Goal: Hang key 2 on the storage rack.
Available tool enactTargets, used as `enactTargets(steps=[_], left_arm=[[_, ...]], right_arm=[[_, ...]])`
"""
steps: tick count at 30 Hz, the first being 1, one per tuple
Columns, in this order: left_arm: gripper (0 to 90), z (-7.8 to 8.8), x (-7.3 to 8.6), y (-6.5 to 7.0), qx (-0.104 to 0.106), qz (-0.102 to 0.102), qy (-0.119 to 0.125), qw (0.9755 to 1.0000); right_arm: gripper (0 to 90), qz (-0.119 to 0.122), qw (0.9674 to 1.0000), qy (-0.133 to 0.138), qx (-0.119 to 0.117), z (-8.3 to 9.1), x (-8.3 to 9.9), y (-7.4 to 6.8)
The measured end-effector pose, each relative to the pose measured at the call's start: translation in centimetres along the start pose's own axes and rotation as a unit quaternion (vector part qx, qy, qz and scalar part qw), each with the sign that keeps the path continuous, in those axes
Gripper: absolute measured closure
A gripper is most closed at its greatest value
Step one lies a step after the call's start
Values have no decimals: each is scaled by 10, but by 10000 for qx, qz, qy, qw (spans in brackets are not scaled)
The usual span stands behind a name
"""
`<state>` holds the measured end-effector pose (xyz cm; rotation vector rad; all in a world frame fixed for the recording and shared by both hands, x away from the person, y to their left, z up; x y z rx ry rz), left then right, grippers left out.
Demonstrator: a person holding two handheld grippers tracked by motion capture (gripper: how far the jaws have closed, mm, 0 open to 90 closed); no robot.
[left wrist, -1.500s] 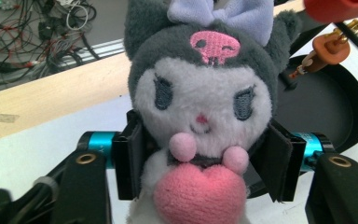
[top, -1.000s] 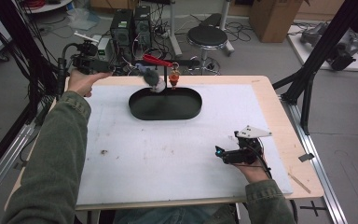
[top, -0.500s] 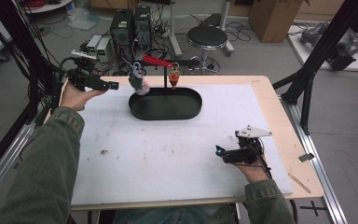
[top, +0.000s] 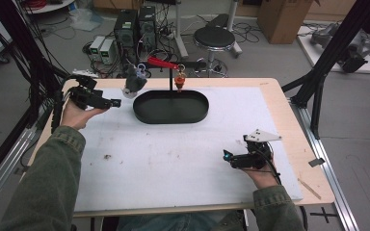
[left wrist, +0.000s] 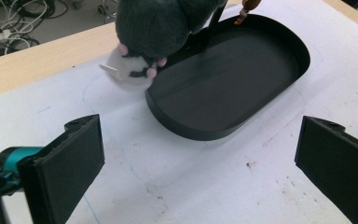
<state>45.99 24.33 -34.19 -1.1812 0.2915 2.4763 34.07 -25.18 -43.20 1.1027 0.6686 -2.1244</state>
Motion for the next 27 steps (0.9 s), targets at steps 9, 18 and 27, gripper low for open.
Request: enactTargets(steps=[9, 18, 27], left_arm=[[17, 7, 7, 6, -6, -104, 114, 9999], [17, 12, 26, 15, -96, -277, 79, 9995], [17, 14, 48, 24, 145, -240, 108, 9995]], right_arm=[[8, -10, 10000, 0, 6, 0, 0, 0], [8, -10, 10000, -68, -44, -1, 1, -1], [8, -77, 9999, -23, -101, 0, 1, 0]])
Point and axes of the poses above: each handheld gripper's, and its own axes: z roughly backward along the jaws, x roughly out of its underside, y roughly to its right, the point moved 3 cm from there along -z, roughly forward along the jaws, and after that the axes turned 13 degrees about -x, right-handed, at the moved point
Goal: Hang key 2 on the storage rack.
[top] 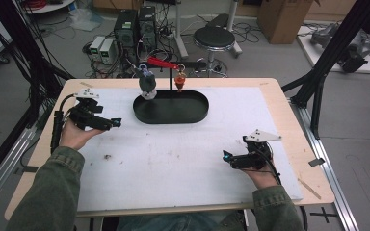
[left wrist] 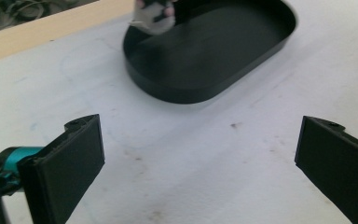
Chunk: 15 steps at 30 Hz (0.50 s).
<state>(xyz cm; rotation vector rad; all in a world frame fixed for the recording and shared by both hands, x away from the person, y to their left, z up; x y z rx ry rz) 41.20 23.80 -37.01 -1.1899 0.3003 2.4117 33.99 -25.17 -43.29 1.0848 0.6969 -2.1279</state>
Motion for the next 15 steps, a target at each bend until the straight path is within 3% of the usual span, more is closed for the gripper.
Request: enactTargets(steps=[2, 5, 9, 13, 15], left_arm=[[17, 3, 3, 2, 124, 130, 92, 9998], [17, 9, 7, 5, 88, 102, 129, 9998], [17, 20, 16, 10, 116, 165, 394, 9990], [17, 25, 32, 15, 39, 27, 302, 9995], [17, 26, 38, 18, 132, 63, 300, 9994]], right_arm=[[8, 7, 10000, 26, 20, 0, 0, 1], [8, 9, 10000, 26, 20, 0, 0, 1], [8, -27, 10000, 48, -35, 0, 0, 0], [8, -36, 10000, 25, -12, 0, 0, 1], [8, -35, 10000, 34, -6, 1, 0, 0]])
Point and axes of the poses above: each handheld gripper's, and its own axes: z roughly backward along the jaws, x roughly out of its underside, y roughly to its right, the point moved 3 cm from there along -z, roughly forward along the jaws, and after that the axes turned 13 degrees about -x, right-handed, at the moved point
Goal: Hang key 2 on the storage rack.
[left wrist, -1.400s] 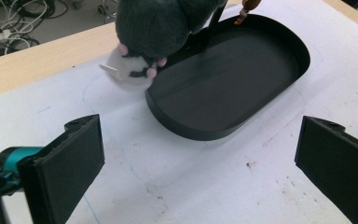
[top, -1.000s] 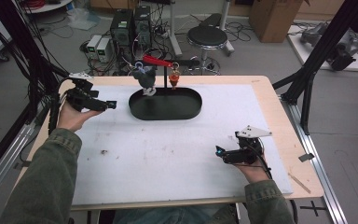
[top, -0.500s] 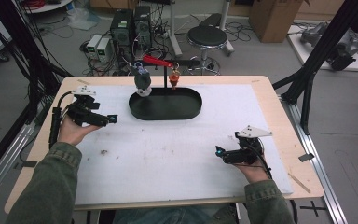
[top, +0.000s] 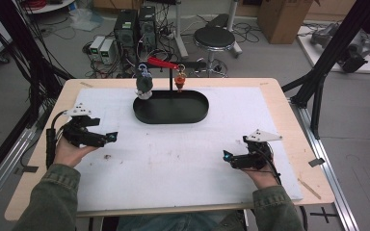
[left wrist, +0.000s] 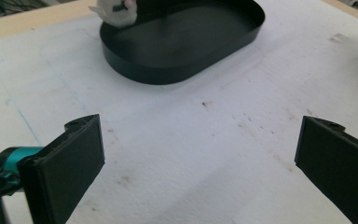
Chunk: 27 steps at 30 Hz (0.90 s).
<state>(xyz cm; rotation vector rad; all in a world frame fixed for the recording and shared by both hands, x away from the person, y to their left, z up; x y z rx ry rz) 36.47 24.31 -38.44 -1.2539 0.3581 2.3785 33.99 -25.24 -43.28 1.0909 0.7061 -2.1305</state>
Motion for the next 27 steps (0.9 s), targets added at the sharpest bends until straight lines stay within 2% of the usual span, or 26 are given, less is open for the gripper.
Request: enactTargets(steps=[2, 7, 10, 15, 19, 21, 24, 27], left_arm=[[17, 1, 5, 1, 37, -44, -14, 10000], [17, 4, 15, 4, 50, -7, 52, 10000], [17, 7, 23, 2, -63, -24, 57, 10000], [17, 9, 40, -1, -94, 94, -64, 9999], [17, 10, 53, -3, -26, 283, -24, 9996], [17, 12, 59, -4, -67, 276, -27, 9996], [17, 15, 63, -1, 15, 285, 49, 9996], [17, 16, 68, 3, 13, 128, -32, 9999]], right_arm=[[8, -12, 10000, -1, 0, 0, 0, 0], [8, -31, 10000, -26, -1, -1, 0, 0], [8, -26, 10000, -33, -4, -1, 0, 0], [8, -3, 10000, -59, -20, -1, 1, 0], [8, 15, 10000, -53, -18, -1, 1, 0], [8, -17, 10000, -52, -40, -2, 1, 0], [8, 11, 10000, -55, -60, -2, 1, 1], [8, -23, 10000, -44, -62, -2, 1, 0]])
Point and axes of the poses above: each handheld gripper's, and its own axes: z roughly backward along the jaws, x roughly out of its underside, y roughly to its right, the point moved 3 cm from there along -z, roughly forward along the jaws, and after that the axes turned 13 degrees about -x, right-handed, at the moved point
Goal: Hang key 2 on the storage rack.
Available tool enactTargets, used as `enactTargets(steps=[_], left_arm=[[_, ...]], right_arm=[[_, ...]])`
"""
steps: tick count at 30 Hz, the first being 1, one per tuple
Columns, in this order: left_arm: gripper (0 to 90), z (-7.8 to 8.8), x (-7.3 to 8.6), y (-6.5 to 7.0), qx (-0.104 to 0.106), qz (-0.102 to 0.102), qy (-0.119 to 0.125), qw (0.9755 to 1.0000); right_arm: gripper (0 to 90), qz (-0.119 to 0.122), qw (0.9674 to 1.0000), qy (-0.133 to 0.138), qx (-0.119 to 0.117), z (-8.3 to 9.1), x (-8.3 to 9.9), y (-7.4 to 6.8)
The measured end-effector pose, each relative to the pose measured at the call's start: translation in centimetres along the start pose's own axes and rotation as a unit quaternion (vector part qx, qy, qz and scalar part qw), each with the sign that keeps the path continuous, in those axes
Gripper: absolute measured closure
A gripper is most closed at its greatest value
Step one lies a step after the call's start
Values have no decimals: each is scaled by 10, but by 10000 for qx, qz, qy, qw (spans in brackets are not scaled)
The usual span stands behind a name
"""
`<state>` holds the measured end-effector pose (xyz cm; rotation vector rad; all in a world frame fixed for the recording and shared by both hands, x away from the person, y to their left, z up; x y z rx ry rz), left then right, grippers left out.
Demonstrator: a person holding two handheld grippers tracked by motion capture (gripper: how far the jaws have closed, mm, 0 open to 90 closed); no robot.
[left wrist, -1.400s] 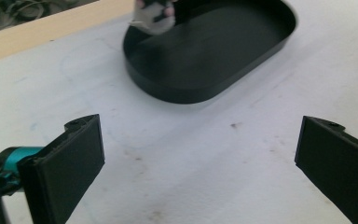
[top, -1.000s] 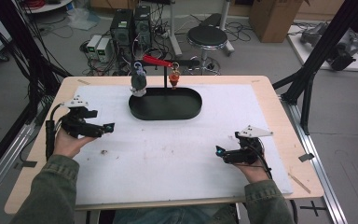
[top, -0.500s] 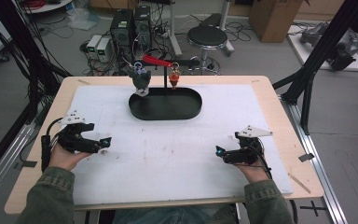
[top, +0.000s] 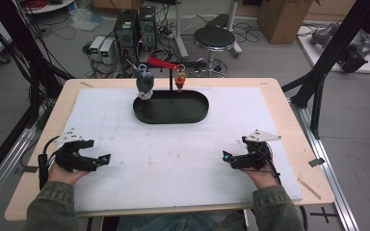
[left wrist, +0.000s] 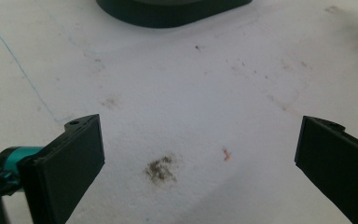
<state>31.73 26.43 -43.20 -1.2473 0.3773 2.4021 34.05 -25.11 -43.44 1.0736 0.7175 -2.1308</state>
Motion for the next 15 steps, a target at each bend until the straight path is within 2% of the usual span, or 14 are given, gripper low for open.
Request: enactTargets(steps=[7, 15], left_arm=[[17, 5, 16, -1, -11, -105, -256, 9996], [17, 10, 20, -13, -107, 90, -202, 9997]], right_arm=[[8, 8, 10000, 6, 29, -1, 0, 0], [8, -16, 10000, -58, -11, -3, 0, 0]])
Point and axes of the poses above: each handheld gripper's, and its own axes: z roughly backward along the jaws, x roughly out of its underside, y roughly to its right, the point moved 3 cm from there along -z, roughly forward along the jaws, and after that the axes turned 13 degrees about -x, right-handed, at the moved point
